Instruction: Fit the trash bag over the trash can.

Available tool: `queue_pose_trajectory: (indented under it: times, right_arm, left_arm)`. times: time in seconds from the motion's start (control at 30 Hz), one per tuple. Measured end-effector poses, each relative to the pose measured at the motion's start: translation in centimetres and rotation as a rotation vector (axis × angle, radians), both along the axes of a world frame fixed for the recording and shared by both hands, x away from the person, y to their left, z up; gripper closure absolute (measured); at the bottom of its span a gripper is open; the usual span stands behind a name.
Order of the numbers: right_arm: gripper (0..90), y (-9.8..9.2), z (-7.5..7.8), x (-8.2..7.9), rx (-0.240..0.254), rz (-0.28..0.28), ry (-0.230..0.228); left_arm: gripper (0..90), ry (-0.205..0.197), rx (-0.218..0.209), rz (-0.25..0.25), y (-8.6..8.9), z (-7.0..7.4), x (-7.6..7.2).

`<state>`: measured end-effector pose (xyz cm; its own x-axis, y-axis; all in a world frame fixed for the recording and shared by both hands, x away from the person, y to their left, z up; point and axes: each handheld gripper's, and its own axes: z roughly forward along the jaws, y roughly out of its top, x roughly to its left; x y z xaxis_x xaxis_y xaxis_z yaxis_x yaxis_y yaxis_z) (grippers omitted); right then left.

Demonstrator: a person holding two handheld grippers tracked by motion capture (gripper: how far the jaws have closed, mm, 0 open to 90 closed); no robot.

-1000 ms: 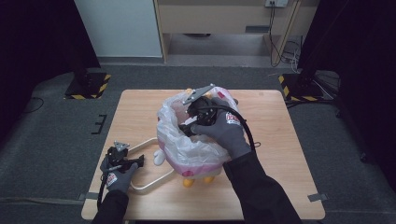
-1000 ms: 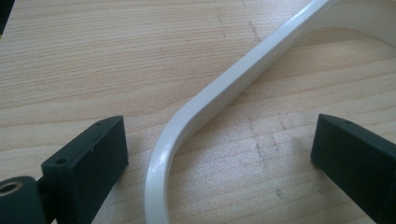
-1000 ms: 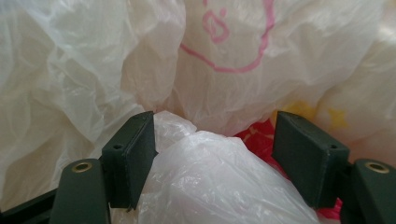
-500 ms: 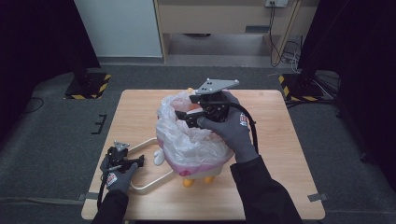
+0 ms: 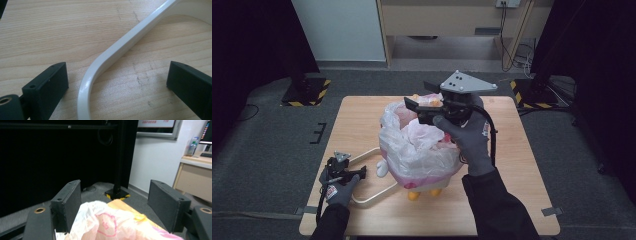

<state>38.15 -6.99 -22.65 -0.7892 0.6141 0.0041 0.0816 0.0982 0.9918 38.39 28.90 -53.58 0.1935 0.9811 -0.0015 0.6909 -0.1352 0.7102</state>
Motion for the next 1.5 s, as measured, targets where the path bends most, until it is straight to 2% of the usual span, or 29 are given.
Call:
queue_pose_trajectory:
  times: [0.17,0.37,0.57,0.73,0.87,1.07,1.33,1.5]
  right_arm:
    - [25.2,-2.1,0.9,-0.2,0.039,-0.072,-0.024]
    - [24.8,-5.6,0.8,0.0,0.062,-0.184,-0.04]
    - [24.5,-9.4,-0.2,0.1,0.072,-0.284,-0.038]
    - [24.3,-12.0,-2.3,0.1,0.05,-0.356,-0.033]
    - [24.0,-13.6,-5.3,0.2,0.034,-0.423,0.001]
    - [23.1,-15.5,-11.5,0.6,-0.041,-0.489,0.075]
    - [27.2,-17.7,-19.9,0.0,-0.118,-0.511,0.187]
    - [26.8,-18.8,-24.0,-0.6,-0.191,-0.517,0.257]
  left_arm:
    - [2.8,-0.001,0.001,0.001,0.0,0.0,0.0]
    - [2.8,-0.001,0.001,0.001,0.0,0.0,0.0]
    - [2.8,0.0,0.001,0.002,0.0,0.0,0.0]
    - [2.7,0.002,0.005,0.0,0.0,0.0,0.0]
    - [2.7,0.002,0.005,0.0,0.0,0.0,0.0]
    - [2.7,0.003,0.006,-0.001,0.0,0.0,0.0]
    - [2.8,0.002,0.006,0.0,0.0,0.0,0.0]
    - [2.8,0.002,0.006,0.0,0.0,0.0,0.0]
